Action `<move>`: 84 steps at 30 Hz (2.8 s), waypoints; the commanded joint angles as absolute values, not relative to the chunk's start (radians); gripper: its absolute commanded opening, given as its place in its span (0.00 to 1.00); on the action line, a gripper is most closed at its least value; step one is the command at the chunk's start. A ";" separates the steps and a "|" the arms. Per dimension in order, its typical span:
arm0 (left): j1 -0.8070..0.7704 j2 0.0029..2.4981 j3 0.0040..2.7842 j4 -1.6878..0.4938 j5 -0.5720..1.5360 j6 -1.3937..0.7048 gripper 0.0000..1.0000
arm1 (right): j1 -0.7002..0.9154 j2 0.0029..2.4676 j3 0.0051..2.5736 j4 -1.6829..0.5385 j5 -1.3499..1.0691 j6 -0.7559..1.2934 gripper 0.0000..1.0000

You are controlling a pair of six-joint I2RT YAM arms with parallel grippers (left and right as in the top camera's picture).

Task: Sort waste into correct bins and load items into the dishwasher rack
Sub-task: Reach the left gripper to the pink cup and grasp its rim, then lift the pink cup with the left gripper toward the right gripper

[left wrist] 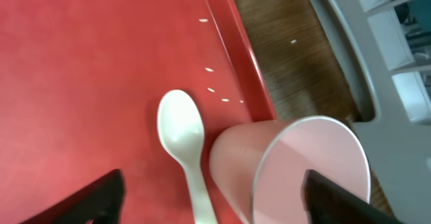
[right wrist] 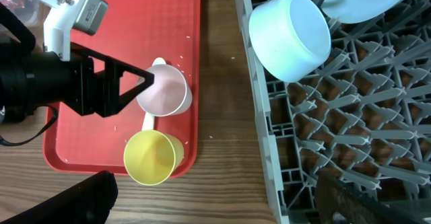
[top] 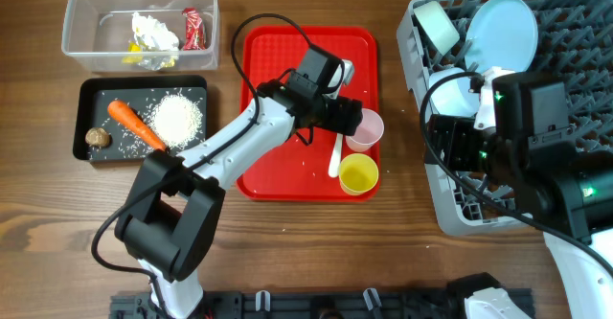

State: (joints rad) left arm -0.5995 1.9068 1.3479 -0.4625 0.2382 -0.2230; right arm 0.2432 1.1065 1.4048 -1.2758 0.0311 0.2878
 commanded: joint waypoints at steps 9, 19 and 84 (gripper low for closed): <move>-0.599 1.953 1.357 -0.464 0.208 -0.270 0.56 | 0.242 1.094 1.399 -1.282 0.052 0.318 0.96; -0.599 1.966 1.357 -0.459 0.208 -0.278 0.19 | 0.242 1.094 1.399 -1.284 0.052 0.318 0.96; -0.096 1.734 1.390 -0.444 1.555 -0.164 0.04 | 0.226 1.599 1.399 -0.457 -1.318 0.053 0.98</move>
